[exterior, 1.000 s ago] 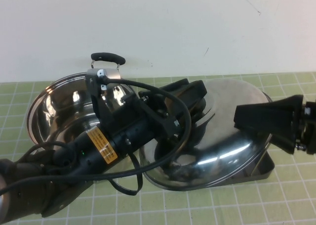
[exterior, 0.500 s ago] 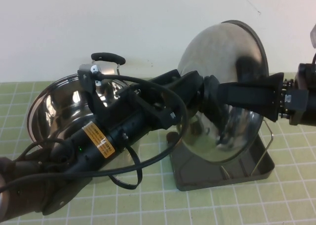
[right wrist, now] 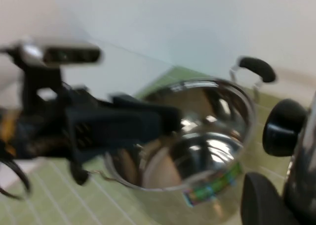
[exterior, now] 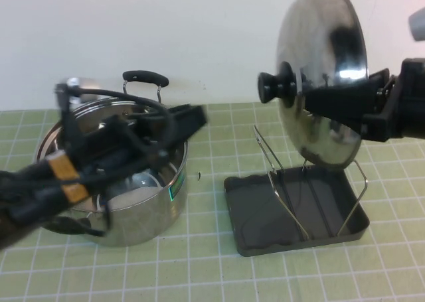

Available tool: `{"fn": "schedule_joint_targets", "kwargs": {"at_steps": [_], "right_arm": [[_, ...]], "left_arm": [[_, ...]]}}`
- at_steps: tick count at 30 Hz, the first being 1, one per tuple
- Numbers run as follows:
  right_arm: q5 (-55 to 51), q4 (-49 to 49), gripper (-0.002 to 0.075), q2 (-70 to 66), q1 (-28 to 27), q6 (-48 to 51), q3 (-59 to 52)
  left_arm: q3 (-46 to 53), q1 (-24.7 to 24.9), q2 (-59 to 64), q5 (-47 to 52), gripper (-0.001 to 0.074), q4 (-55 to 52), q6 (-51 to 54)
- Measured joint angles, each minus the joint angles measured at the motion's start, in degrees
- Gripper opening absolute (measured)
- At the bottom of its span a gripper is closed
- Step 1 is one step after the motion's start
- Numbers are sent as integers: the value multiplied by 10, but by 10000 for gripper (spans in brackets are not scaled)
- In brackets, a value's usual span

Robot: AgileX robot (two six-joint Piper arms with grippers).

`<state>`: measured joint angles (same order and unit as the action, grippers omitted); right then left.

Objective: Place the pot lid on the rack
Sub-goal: Place the pot lid on the pot rack

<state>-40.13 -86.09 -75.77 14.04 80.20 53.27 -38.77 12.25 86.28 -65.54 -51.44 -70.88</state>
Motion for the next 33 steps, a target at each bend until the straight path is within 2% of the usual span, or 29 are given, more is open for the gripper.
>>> {"fn": "schedule_joint_targets", "kwargs": {"at_steps": [3, 4, 7, 16, 26, 28, 33], "right_arm": [[23, 23, 84, -8, 0, -4, 0], [24, 27, 84, -14, 0, -5, 1], [15, 31, 84, -40, 0, -6, 1], [-36, 50, 84, -109, 0, -5, 1], [-41, 89, 89, -120, 0, -1, 3], [-42, 89, 122, -120, 0, 7, 3], [-43, 89, 281, -120, 0, 16, 4]], "left_arm": [[0, -59, -6, -3, 99, -77, -46], [0, -77, -6, -4, 64, -100, -61], [0, -113, -7, -3, 20, -150, -96], [0, -128, -7, -5, 2, -244, -118], [0, -128, -8, -6, 2, -263, -114], [0, -128, -8, -7, 2, -269, -113], [0, -129, -8, -7, 1, -285, -107]]}}
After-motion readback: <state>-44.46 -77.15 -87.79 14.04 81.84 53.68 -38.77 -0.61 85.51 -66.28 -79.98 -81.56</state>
